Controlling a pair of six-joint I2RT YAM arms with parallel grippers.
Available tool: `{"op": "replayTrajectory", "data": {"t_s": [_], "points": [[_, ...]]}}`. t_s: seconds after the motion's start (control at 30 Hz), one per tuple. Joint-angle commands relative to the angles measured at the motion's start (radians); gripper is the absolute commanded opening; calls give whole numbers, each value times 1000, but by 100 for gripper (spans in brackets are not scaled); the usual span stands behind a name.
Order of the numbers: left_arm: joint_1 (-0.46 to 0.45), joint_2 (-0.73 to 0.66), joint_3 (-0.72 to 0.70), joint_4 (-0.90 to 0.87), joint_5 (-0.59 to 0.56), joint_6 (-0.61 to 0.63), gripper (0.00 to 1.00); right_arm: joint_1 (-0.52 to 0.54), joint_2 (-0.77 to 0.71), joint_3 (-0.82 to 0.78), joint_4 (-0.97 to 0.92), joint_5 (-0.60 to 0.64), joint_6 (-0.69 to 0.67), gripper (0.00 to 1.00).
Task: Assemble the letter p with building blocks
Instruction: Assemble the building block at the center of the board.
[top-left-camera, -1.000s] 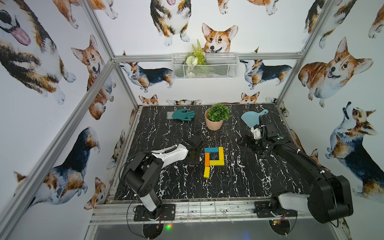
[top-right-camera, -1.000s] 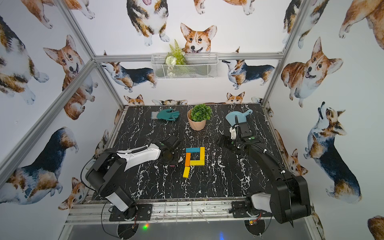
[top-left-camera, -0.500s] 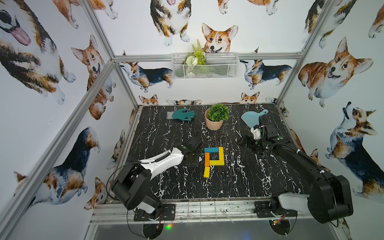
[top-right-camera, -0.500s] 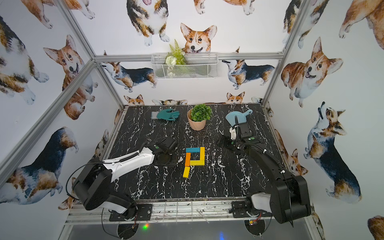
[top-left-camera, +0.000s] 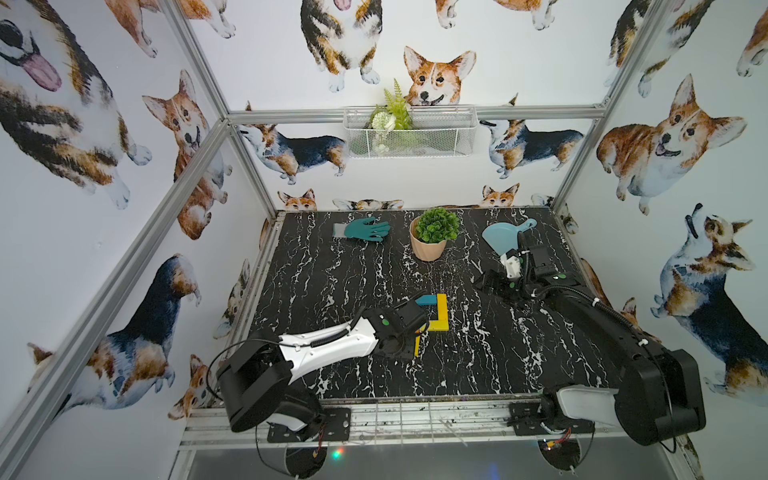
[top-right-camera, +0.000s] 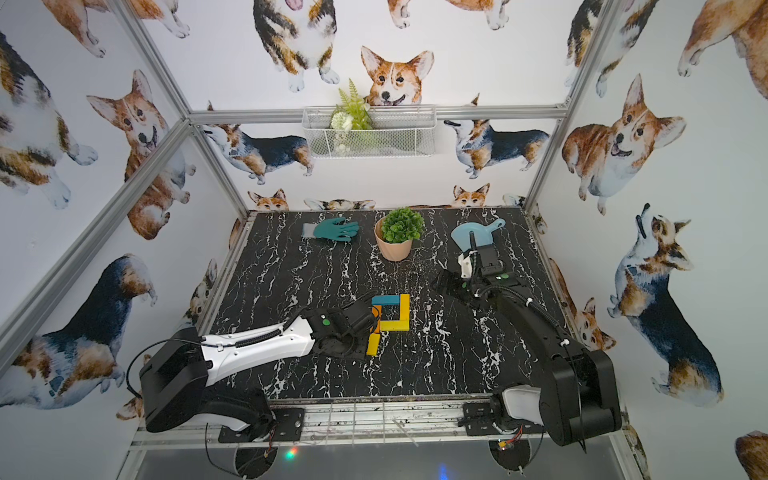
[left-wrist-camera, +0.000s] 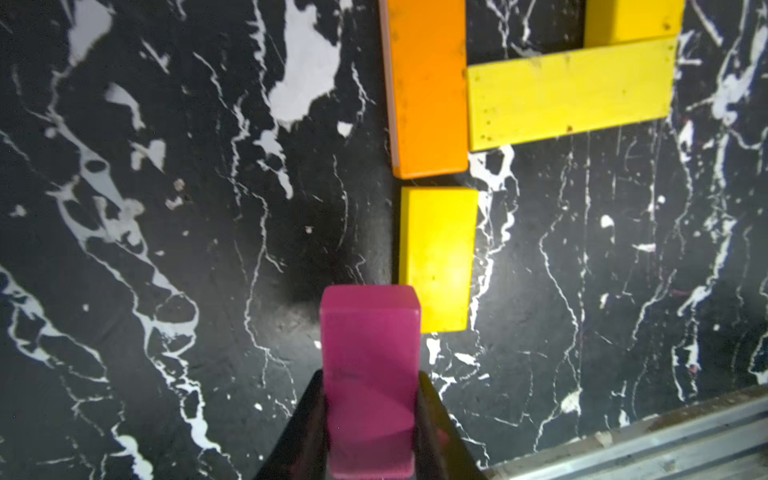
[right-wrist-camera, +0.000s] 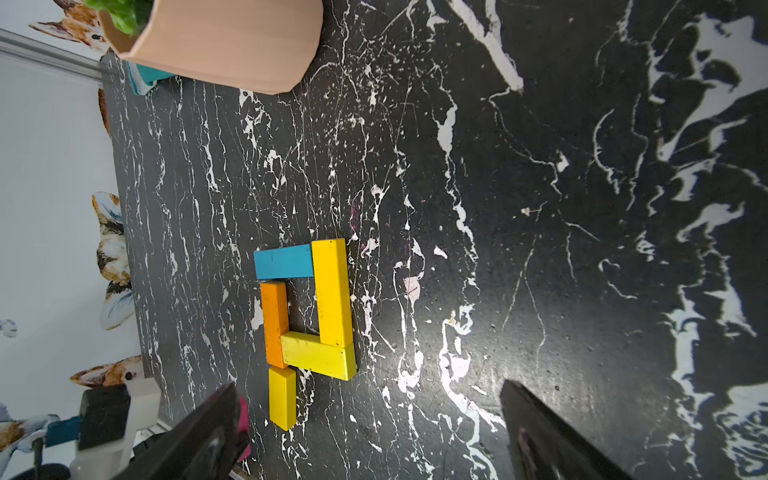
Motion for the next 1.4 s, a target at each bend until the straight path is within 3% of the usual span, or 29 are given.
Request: {"op": "replayTrajectory", "data": {"t_s": [0.0, 0.2, 0.6, 1.2, 1.37], "points": [[-34, -4, -2, -21, -25, -75, 29, -1, -3, 5, 19, -13, 6, 100], [-101, 9, -2, -44, -35, -98, 29, -1, -7, 5, 8, -10, -5, 99], [-150, 42, -36, 3, -17, -149, 29, -1, -22, -2, 7, -27, 3, 100], [-174, 118, -20, 43, -6, -133, 30, -2, -42, -13, 1, -26, 6, 99], [-174, 153, 45, 30, -7, -110, 31, -1, -39, -16, -1, -27, 5, 100]]}}
